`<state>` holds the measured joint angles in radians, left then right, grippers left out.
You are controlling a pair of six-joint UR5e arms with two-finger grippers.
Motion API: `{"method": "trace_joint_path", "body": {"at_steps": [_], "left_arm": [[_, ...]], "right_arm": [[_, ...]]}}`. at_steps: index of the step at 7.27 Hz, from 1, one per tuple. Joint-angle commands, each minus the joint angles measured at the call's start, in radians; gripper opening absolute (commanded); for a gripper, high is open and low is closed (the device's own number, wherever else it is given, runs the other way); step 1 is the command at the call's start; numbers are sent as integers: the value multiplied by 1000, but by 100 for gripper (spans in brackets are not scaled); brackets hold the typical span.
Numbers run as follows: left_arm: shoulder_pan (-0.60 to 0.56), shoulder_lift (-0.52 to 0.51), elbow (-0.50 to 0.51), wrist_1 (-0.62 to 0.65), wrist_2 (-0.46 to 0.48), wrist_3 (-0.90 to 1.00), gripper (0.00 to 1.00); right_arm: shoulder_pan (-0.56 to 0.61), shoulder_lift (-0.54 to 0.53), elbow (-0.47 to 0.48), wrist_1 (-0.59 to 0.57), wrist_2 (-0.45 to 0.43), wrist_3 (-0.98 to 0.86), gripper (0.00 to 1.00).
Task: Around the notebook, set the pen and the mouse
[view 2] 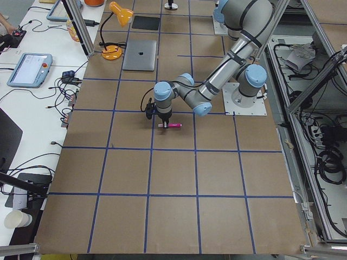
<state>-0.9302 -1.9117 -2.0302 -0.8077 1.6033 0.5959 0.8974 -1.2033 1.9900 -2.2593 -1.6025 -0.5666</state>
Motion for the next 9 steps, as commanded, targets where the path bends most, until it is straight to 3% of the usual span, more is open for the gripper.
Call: {"method": "trace_joint_path", "body": {"at_steps": [1,2,4,7,9], "left_arm": [[-10,11,-2,-7,-3,-49,0],[-56,52,-5,-68,-6,-180,0],[-242,144,-2,-206,-8,-500,0],[-454,212,-15,-249,-57,-961,0],[-664,174,-1,-226,-45,-1370,0]], "right_arm": [[-1,1,-2,4,-5,2,66],[0,-1,-3,4,-8,2,49],[0,-10,-5,10,-34,1,37],[11,-50,-22,29,-42,1,37],[84,-87,-39,38,-37,16,37]]}}
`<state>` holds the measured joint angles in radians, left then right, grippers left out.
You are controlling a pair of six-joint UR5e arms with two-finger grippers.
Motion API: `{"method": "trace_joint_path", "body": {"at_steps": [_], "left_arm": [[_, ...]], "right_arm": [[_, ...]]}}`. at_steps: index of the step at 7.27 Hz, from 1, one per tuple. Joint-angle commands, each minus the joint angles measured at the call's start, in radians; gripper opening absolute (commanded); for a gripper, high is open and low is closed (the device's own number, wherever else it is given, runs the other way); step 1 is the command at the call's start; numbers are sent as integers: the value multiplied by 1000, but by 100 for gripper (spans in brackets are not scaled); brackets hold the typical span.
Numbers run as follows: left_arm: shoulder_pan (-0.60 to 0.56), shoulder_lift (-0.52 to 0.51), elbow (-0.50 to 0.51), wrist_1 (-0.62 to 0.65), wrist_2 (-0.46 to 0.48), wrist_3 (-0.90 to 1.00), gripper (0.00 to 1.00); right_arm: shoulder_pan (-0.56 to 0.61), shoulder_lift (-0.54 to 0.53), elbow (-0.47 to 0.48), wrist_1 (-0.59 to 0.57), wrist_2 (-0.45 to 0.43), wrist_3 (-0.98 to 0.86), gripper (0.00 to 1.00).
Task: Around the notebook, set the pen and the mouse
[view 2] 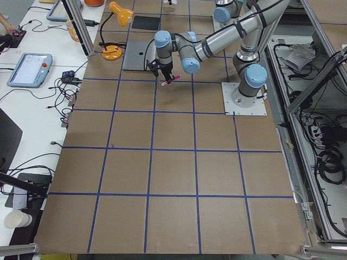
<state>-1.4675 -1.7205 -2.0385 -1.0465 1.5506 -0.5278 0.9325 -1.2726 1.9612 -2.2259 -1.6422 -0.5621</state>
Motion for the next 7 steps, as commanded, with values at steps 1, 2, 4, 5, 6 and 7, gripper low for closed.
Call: {"method": "trace_joint_path", "body": {"at_steps": [1,2,4,5,6,7], "left_arm": [[-224,-34,9,22,8,-435,0],[-316,-54,11,64,8,-630,0],[-455,-120,18,103,8,-975,0],[-518,-152,18,178,2,-1096,0],[-543,-187,20,230,3,-1203,0],[-545,-211,41,230,8,-1228,0]], "right_arm": [[105,-8,-45,6,11,27,37],[159,2,-83,9,10,84,37],[254,44,-131,8,11,189,37],[305,65,-157,6,12,244,37],[346,97,-194,6,13,272,37],[383,136,-238,8,13,298,38]]}}
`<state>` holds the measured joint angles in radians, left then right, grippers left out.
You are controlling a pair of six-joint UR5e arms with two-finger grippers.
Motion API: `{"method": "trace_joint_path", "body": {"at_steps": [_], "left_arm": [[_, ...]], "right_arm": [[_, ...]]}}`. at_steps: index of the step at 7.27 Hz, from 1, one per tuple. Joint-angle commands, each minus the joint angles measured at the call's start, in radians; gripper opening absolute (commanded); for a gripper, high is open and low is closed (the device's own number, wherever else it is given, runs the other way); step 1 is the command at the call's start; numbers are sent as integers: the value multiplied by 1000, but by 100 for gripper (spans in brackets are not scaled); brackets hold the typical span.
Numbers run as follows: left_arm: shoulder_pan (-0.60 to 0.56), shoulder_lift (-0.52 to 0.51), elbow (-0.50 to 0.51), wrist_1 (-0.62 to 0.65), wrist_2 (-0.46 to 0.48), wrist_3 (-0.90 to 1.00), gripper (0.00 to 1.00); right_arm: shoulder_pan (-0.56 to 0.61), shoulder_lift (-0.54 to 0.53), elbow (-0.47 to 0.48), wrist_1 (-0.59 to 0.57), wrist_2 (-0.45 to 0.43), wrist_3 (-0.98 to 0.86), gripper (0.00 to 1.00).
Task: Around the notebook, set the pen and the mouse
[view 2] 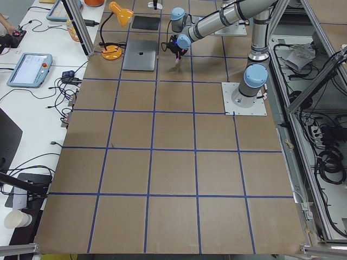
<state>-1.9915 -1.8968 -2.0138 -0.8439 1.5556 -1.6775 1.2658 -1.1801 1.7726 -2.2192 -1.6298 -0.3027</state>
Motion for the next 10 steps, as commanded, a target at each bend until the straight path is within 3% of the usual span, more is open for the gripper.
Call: {"method": "trace_joint_path", "body": {"at_steps": [1,4,6,7,8,9,10], "left_arm": [[-21,-45,65,23,0,-80,0],[-20,-86,122,-14,6,-76,0],[-15,-105,121,-12,3,-64,0],[-15,-108,127,-14,6,-59,7],[-13,-117,125,-11,11,-50,99],[0,-114,129,-10,11,-33,100],[52,-91,127,-24,12,137,100]], "right_arm": [[84,89,-91,-2,2,46,38],[104,210,-221,-1,67,103,41],[106,215,-226,-2,80,103,43],[106,217,-226,-4,90,105,45],[106,218,-223,-1,88,112,45],[106,218,-219,3,87,114,45],[106,218,-217,12,88,131,45]]}}
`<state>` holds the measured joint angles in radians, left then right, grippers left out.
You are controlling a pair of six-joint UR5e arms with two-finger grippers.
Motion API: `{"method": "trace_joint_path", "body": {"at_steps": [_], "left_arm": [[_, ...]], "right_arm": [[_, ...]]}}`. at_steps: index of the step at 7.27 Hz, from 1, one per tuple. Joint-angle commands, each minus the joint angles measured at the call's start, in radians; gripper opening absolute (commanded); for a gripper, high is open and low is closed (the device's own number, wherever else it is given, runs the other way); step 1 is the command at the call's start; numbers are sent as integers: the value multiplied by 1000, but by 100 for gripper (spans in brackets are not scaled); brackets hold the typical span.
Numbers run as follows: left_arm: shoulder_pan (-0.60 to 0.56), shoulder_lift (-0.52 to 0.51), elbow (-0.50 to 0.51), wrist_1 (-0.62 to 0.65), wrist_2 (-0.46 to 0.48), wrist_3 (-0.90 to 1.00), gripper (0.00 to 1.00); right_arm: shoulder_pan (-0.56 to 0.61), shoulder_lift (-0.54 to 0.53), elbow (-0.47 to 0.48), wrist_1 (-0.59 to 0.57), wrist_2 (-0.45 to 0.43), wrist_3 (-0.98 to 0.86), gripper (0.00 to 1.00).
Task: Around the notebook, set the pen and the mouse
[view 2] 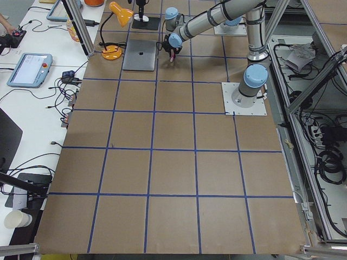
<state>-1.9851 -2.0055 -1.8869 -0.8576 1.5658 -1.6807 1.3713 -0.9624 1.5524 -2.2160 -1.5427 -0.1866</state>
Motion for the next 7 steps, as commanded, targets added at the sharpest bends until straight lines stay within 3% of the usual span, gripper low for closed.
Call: {"method": "trace_joint_path", "body": {"at_steps": [1,2,4,5,6,7], "left_arm": [[76,54,18,-65,5,323,100],[107,92,59,-142,2,434,100],[165,170,185,-385,6,862,100],[176,204,239,-470,25,1070,100],[181,236,265,-506,36,1260,100],[198,272,268,-505,31,1382,100]], "right_arm": [[0,2,3,9,1,25,47],[0,4,0,9,3,26,56],[0,17,-5,21,3,30,59],[0,17,-5,21,3,44,71],[0,16,-5,21,3,45,92],[0,13,-6,21,3,47,100]]}}
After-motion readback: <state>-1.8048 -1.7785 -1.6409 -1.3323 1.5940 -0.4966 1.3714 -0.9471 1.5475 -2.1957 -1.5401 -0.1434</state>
